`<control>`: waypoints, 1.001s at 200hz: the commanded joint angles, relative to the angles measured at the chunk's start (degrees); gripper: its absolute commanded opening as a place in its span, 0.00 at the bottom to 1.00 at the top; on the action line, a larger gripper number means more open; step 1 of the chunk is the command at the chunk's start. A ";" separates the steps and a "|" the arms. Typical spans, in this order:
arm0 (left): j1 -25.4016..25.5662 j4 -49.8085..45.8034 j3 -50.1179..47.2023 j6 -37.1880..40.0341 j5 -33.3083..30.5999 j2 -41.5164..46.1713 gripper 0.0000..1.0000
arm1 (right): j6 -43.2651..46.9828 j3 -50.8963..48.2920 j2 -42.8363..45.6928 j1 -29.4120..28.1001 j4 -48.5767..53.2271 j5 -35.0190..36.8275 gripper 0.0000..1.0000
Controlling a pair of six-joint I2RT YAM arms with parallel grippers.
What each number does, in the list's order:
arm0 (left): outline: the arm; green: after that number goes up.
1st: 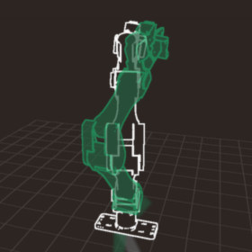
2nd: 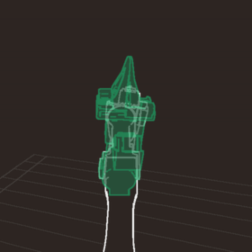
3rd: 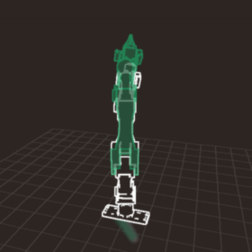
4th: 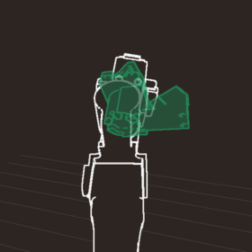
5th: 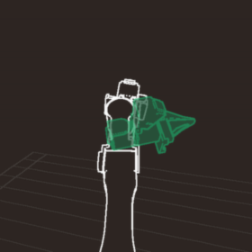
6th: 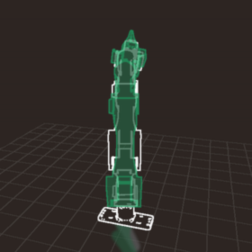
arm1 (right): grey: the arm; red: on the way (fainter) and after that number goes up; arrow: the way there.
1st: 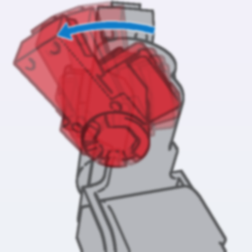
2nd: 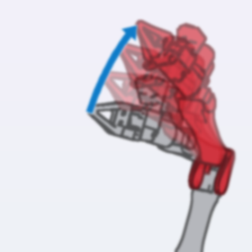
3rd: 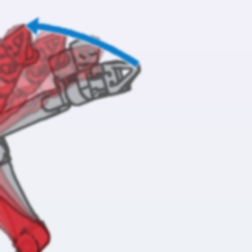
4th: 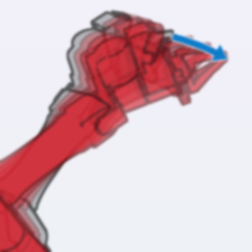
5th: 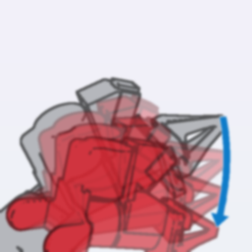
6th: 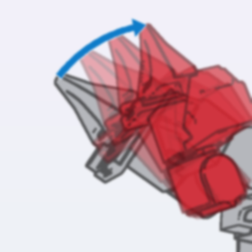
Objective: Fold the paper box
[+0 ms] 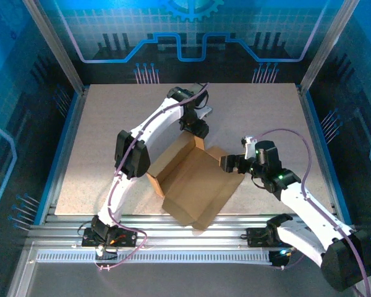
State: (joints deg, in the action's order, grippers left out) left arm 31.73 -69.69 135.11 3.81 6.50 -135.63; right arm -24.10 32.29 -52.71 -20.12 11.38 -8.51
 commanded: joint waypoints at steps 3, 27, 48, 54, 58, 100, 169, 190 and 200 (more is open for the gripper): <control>-3.54 1.42 -3.49 -4.34 5.14 3.29 0.51 | -4.01 5.09 -1.35 1.32 6.12 -2.68 1.00; -6.36 7.07 -12.04 -7.96 8.65 8.18 0.51 | -1.81 6.86 -2.31 1.73 9.17 -4.50 1.00; -9.08 11.79 -19.36 -11.36 11.46 11.88 0.51 | -0.53 6.29 -1.40 1.99 10.81 -3.20 1.00; -9.96 13.25 -21.67 -12.28 11.99 13.08 0.51 | -0.87 6.21 -1.26 2.43 11.55 -3.25 1.00; -10.49 14.41 -23.24 -12.92 12.40 14.02 0.51 | -1.28 6.16 -1.26 2.78 12.15 -3.39 1.00; -15.27 26.55 -39.88 -18.81 17.65 21.99 0.51 | -6.15 3.09 -3.55 8.37 13.23 -11.95 0.96; -18.01 36.09 -53.90 -22.17 19.55 28.45 0.51 | -7.71 -0.02 -10.98 10.15 7.09 -19.16 0.86; -18.35 37.61 -55.59 -23.16 19.69 29.23 0.51 | -8.16 -0.90 -12.42 10.11 3.16 -23.01 0.79; -18.61 38.66 -56.54 -23.96 20.08 29.65 0.51 | -8.46 -1.15 -12.50 10.03 1.53 -24.31 0.74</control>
State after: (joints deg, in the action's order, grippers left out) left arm 13.69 -32.95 81.49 -18.22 25.87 -107.37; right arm -31.73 32.18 -64.58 -10.79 17.82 -27.16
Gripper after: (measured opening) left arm 0.527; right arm 0.791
